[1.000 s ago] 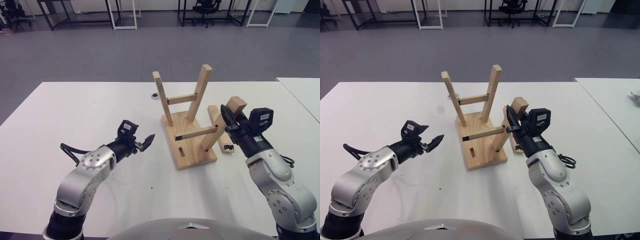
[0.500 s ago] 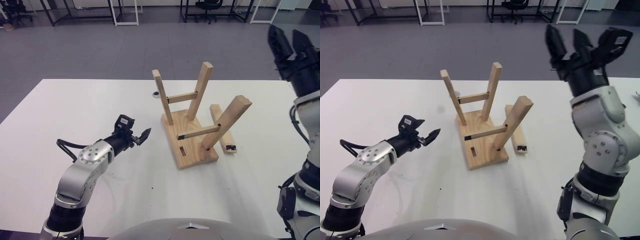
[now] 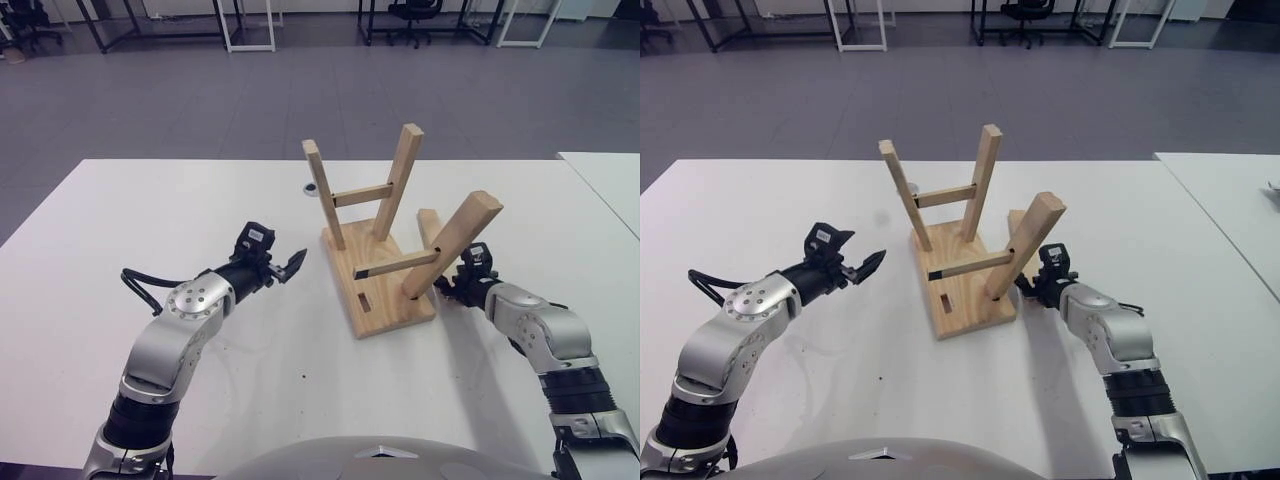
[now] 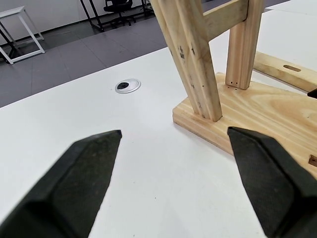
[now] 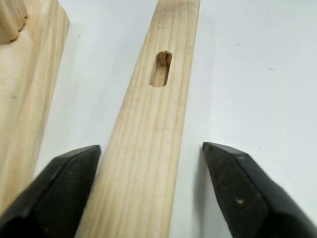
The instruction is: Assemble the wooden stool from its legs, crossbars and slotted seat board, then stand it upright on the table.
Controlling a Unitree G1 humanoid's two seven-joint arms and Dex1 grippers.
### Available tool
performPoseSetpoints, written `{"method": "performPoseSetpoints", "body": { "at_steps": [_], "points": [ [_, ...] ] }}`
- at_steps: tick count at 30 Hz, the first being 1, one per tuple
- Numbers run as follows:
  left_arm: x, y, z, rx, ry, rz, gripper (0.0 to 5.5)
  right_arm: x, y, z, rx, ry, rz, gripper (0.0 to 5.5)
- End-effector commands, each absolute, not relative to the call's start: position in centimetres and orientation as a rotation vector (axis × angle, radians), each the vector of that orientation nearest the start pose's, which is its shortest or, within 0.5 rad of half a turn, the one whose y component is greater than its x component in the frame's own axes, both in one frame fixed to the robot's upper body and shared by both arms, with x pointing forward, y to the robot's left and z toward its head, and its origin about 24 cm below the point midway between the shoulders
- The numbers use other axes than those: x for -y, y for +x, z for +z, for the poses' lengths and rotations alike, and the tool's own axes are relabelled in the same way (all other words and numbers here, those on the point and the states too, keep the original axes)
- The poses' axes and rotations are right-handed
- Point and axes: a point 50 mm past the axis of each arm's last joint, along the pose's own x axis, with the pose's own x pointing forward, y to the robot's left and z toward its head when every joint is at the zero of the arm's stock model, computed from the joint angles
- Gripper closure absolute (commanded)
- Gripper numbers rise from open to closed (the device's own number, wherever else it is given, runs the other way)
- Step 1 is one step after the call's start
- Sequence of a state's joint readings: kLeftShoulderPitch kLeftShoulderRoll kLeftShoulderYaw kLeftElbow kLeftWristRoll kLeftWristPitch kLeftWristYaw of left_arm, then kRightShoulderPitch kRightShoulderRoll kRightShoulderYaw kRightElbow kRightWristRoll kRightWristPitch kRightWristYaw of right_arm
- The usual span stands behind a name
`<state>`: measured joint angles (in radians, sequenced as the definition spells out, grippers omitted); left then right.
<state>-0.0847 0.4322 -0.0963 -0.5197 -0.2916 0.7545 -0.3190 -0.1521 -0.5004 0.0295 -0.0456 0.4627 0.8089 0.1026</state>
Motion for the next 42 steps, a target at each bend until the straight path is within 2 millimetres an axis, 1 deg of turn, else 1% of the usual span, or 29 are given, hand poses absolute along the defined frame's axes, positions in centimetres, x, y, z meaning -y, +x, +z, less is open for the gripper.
{"method": "performPoseSetpoints", "body": {
  "at_steps": [1,4,5,6,7,8,9,10,11,12,13,14,16,17,18,19,21,23,24,25,26,30,33,37,40,41,42],
  "points": [
    [-15.3,24.5,12.1,-0.187,0.174,-0.525,1.57,22.8,25.6,2.8,-0.693,-0.09,0.09,2.39],
    [-16.1,25.1,14.3,-0.096,0.14,-0.476,1.57,24.2,26.1,3.0,-0.663,-0.133,0.017,3.01],
    [-16.4,25.4,15.4,-0.052,0.114,-0.457,1.57,24.9,26.4,3.2,-0.635,-0.16,-0.009,3.16],
    [-16.7,25.9,16.7,0.005,0.075,-0.451,1.57,25.6,26.9,4.0,-0.564,-0.16,-0.039,3.33],
    [-17.1,26.5,18.2,0.068,0.028,-0.448,1.57,26.2,27.7,5.3,-0.469,-0.164,-0.065,3.39],
    [-17.3,27.3,20.3,0.149,-0.027,-0.447,1.57,27.0,28.8,7.6,-0.328,-0.202,-0.076,3.39],
    [-17.4,28.1,22.7,0.237,-0.114,-0.464,1.57,27.3,30.0,10.8,-0.153,-0.27,-0.053,3.39],
    [-17.3,28.6,24.6,0.307,-0.211,-0.498,1.57,27.1,30.7,13.6,-0.014,-0.324,-0.007,3.39],
    [-16.4,28.9,26.3,0.361,-0.372,-0.609,1.57,25.7,31.4,17.1,0.146,-0.375,0.103,3.39],
    [-15.6,29.1,27.4,0.396,-0.491,-0.708,1.57,24.2,31.6,19.7,0.263,-0.406,0.204,3.39],
    [-14.8,29.3,28.2,0.405,-0.602,-0.789,1.57,22.3,31.5,21.9,0.37,-0.425,0.315,3.39],
    [-14.1,29.4,28.7,0.403,-0.676,-0.859,1.57,20.4,31.1,23.8,0.462,-0.427,0.428,3.39],
    [-12.9,29.2,29.8,0.404,-0.75,-0.972,1.57,16.6,29.9,26.1,0.577,-0.454,0.638,3.39],
    [-12.5,28.8,30.3,0.41,-0.762,-1.019,1.57,15.1,29.4,26.7,0.612,-0.475,0.721,3.39],
    [-12.2,28.6,30.6,0.412,-0.769,-1.052,1.57,13.7,28.7,27.1,0.641,-0.469,0.804,3.39],
    [-12.1,28.5,31.0,0.418,-0.773,-1.07,1.57,12.8,28.1,27.2,0.656,-0.468,0.865,3.39],
    [-12.1,28.2,31.5,0.44,-0.786,-1.091,1.57,12.1,27.5,26.9,0.644,-0.475,0.918,3.39],
    [-12.3,27.7,31.9,0.469,-0.793,-1.104,1.81,12.2,27.4,26.6,0.62,-0.488,0.926,3.39],
    [-12.4,27.6,31.9,0.474,-0.795,-1.105,2.04,12.2,27.4,26.5,0.614,-0.484,0.927,3.39],
    [-12.3,27.5,31.7,0.475,-0.795,-1.1,2.14,12.2,27.3,26.5,0.61,-0.479,0.927,3.39],
    [-12.3,27.5,31.5,0.475,-0.802,-1.091,2.4,12.3,27.3,26.5,0.609,-0.476,0.925,3.39],
    [-12.1,27.9,30.4,0.46,-0.828,-1.039,3.12,12.5,27.3,26.4,0.604,-0.487,0.906,3.41],
    [-12.5,28.6,29.6,0.456,-0.813,-0.941,3.73,12.6,27.4,26.3,0.606,-0.491,0.886,3.41],
    [-12.5,28.7,29.0,0.441,-0.794,-0.902,4.46,12.5,27.3,26.2,0.609,-0.472,0.874,3.41],
    [-12.1,28.3,29.2,0.455,-0.791,-0.927,4.46,12.1,27.1,25.9,0.597,-0.462,0.891,3.41],
    [-12.1,28.1,29.4,0.466,-0.78,-0.928,4.46,11.9,27.1,25.8,0.592,-0.464,0.894,3.03],
    [-12.2,28.0,29.5,0.484,-0.752,-0.918,4.47,11.7,27.2,25.6,0.574,-0.469,0.907,2.85]
  ]
}}
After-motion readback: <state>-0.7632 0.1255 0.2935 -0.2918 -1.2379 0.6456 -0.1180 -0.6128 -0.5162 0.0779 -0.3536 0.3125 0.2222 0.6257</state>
